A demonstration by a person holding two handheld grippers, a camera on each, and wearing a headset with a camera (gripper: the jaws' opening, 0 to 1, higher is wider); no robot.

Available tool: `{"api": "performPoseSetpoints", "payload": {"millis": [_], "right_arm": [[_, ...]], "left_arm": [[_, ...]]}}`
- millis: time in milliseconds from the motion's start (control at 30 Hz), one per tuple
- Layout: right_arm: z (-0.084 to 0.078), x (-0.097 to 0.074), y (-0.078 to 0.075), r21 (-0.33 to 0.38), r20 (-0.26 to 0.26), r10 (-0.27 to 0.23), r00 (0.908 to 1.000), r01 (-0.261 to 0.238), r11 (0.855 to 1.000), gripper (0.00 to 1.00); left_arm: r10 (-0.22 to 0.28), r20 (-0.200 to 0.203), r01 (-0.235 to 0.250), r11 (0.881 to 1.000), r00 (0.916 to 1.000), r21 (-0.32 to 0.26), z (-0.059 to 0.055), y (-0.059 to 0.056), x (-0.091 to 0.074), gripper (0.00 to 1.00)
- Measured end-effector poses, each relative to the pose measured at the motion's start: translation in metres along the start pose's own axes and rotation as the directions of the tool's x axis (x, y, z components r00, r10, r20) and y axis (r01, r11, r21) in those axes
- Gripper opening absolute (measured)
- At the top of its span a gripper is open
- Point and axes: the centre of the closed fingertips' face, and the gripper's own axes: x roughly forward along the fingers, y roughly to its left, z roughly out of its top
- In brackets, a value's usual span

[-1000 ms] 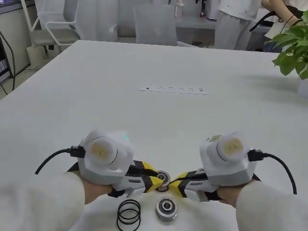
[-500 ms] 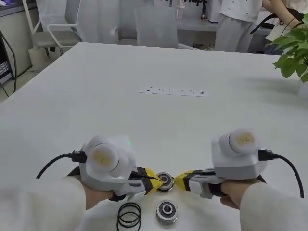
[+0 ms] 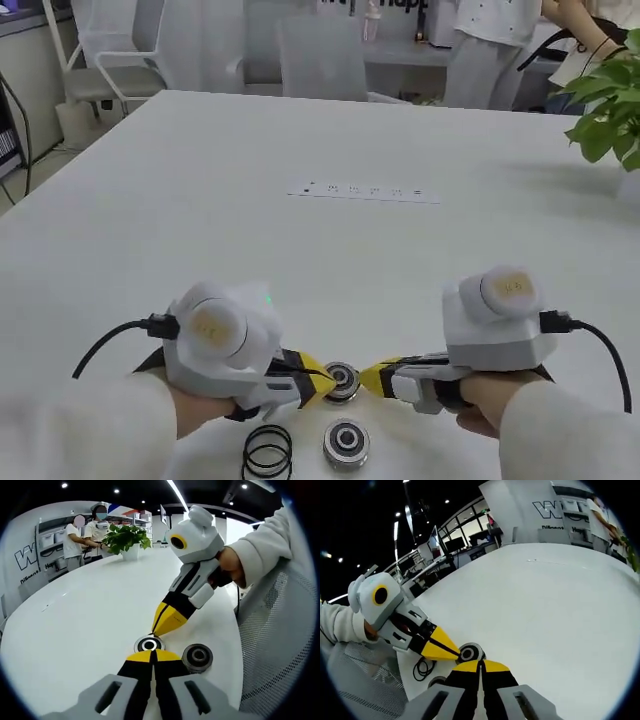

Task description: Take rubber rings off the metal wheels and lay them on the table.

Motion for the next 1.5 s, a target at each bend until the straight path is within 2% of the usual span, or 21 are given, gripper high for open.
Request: {"api": "performPoseSetpoints", "payload": {"millis": [500,700,833,1033,1200,1500], "right_arm": [[-0.001,-0.001,0.002,0.045,-0.008,0.016,0.9998,-0.016,0.999,0.0],[0.0,-0.001,0.005,0.049,-0.009,0.028,0.9996,-0.028,0.998,0.0],[-0.001,-0.001,0.005,0.041,-0.015,0.026,0.9995,-0.026,0.999,0.0],[-0.002,0.0,0.009,0.031,-0.022,0.042,0.9989,-0.041,0.999,0.0],[-0.003,0.001,0.011,0.007,-0.038,0.042,0.9984,-0.041,0.999,0.0],[-0.002,0.001,0.012,0.009,-0.037,0.043,0.9984,-0.043,0.999,0.0]], "left_arm": [[-0.021,-0.014,0.021,1.0,0.9997,0.0,-0.001,-0.003,0.0,0.01],[0.003,-0.015,-0.003,1.0,0.9999,-0.013,-0.001,0.002,-0.001,0.12],[0.001,-0.015,-0.001,1.0,0.9999,-0.008,-0.001,0.002,0.0,0.12],[0.004,-0.008,-0.004,0.999,1.0,-0.037,-0.001,0.003,0.001,0.09],[0.007,-0.01,-0.007,1.0,0.9999,-0.021,-0.001,0.002,0.001,0.08],[0.017,-0.003,-0.018,1.0,0.9998,-0.016,0.0,0.002,0.001,0.08]]}}
